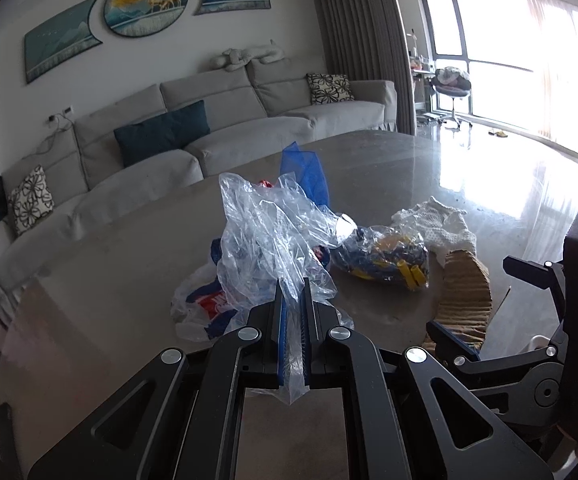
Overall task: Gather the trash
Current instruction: 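Grasp the clear plastic bag with the left gripper, then grasp the brown cardboard strip with the right gripper, then carry the plastic bag and cardboard strip over the white bin with both grippers, then open the left gripper to drop the clear plastic bag into the bin, then lower the cardboard strip into the bin and open the right gripper, then move both tools back toward the trash on the table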
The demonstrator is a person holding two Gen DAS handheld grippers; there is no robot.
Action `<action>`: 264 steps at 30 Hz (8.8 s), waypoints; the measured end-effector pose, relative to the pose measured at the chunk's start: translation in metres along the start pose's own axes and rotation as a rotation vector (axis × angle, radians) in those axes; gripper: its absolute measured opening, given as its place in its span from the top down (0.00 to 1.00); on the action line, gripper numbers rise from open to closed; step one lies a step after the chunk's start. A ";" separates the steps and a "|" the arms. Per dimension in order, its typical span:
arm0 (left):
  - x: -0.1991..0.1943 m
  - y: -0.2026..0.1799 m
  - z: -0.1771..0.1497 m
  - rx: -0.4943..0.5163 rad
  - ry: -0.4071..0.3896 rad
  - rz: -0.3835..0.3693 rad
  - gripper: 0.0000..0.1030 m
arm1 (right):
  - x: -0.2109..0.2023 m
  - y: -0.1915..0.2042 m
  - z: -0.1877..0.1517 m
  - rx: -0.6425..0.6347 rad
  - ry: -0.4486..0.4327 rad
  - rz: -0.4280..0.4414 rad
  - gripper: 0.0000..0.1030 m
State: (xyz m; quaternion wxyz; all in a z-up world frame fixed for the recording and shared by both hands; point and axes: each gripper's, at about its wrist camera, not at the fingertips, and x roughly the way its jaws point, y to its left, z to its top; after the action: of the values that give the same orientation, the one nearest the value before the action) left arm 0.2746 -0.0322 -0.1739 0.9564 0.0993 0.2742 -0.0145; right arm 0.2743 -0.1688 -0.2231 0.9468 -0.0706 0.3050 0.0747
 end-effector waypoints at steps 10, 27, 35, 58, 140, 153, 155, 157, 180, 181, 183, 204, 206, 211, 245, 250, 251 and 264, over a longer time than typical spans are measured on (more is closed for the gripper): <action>0.012 -0.010 -0.007 0.042 0.021 -0.009 0.93 | 0.020 -0.003 -0.018 0.067 0.074 0.072 0.16; -0.001 -0.005 -0.003 0.026 0.022 -0.013 0.93 | -0.028 0.017 -0.016 -0.031 0.027 0.030 0.59; -0.023 -0.002 0.005 0.014 -0.022 -0.015 0.93 | -0.077 0.010 0.005 -0.047 -0.070 0.001 0.59; -0.081 -0.051 0.008 0.044 -0.105 -0.187 0.93 | -0.160 -0.027 -0.002 -0.076 -0.134 -0.158 0.59; 0.032 -0.321 -0.145 0.461 0.388 -0.561 0.08 | -0.060 -0.167 -0.165 0.073 0.294 -0.306 0.58; 0.022 -0.298 -0.126 0.441 0.305 -0.482 0.08 | -0.063 -0.158 -0.165 0.071 0.276 -0.292 0.57; 0.017 -0.289 -0.123 0.440 0.290 -0.470 0.08 | -0.062 -0.155 -0.164 0.068 0.278 -0.275 0.57; 0.015 -0.282 -0.123 0.445 0.273 -0.447 0.08 | -0.058 -0.152 -0.164 0.069 0.283 -0.250 0.57; 0.026 -0.249 -0.121 0.437 0.275 -0.385 0.08 | 0.004 -0.118 -0.202 -0.045 0.480 -0.088 0.56; 0.026 -0.249 -0.121 0.436 0.275 -0.384 0.08 | 0.008 -0.117 -0.205 -0.050 0.497 -0.081 0.56; 0.028 -0.248 -0.121 0.429 0.279 -0.384 0.08 | 0.012 -0.114 -0.211 -0.065 0.520 -0.077 0.55; 0.025 -0.245 -0.116 0.427 0.266 -0.390 0.08 | 0.017 -0.114 -0.217 -0.137 0.540 -0.112 0.05; 0.023 -0.245 -0.115 0.428 0.261 -0.390 0.08 | 0.017 -0.116 -0.217 -0.139 0.535 -0.125 0.05; 0.018 -0.240 -0.112 0.419 0.251 -0.389 0.08 | 0.007 -0.120 -0.213 -0.123 0.490 -0.154 0.05; -0.046 -0.079 -0.033 0.109 0.032 -0.256 0.07 | -0.138 -0.045 -0.047 -0.087 -0.075 -0.142 0.05; -0.045 -0.046 -0.025 0.085 0.007 -0.200 0.06 | -0.136 -0.023 -0.020 -0.095 -0.127 -0.094 0.05; -0.045 -0.040 -0.024 0.081 0.000 -0.188 0.06 | -0.134 -0.018 -0.015 -0.099 -0.133 -0.085 0.05; 0.013 0.013 -0.029 -0.123 0.087 -0.123 0.05 | -0.078 0.026 0.013 -0.146 -0.102 -0.014 0.05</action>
State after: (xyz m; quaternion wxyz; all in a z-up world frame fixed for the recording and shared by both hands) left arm 0.2720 -0.0130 -0.2023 0.9452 0.0240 0.3215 -0.0523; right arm 0.2144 -0.1488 -0.1688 0.9539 -0.1377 0.2497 0.0935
